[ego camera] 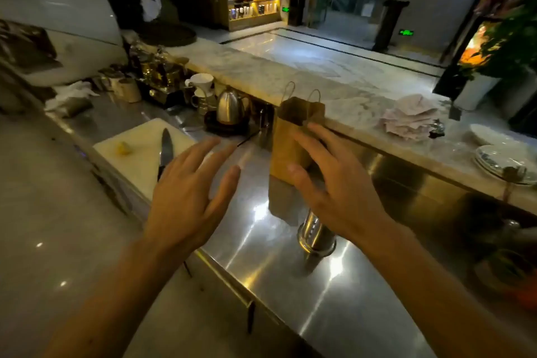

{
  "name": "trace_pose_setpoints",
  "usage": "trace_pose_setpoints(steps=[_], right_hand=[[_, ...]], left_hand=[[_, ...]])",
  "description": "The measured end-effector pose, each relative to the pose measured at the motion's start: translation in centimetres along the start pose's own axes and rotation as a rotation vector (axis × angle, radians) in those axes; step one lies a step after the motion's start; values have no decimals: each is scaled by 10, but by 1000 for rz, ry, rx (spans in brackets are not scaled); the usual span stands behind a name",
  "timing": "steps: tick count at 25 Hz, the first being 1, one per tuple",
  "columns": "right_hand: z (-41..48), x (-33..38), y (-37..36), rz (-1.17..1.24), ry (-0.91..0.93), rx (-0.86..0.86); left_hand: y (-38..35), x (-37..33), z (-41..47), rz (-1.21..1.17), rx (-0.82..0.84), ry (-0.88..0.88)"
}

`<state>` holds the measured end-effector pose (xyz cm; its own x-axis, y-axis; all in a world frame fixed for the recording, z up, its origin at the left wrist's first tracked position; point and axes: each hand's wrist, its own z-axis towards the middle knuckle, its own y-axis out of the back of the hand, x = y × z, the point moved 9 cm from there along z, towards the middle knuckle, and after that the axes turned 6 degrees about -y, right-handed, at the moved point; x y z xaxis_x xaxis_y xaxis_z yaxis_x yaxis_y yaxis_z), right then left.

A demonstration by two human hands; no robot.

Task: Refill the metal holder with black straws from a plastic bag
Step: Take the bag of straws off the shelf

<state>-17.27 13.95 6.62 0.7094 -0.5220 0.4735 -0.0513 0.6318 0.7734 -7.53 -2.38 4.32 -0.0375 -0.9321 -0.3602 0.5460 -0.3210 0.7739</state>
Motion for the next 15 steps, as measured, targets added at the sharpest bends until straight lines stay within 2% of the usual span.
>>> trace_pose_setpoints(steps=[4,7,15], right_hand=[[11,32,-50,56,142,122],[11,66,-85,81,318,209],[-38,156,-138,214,753,435]], left_hand=[[23,35,-48,163,-26,206],[47,45,-91,298,-54,355],[90,6,-223,515,-85,836]])
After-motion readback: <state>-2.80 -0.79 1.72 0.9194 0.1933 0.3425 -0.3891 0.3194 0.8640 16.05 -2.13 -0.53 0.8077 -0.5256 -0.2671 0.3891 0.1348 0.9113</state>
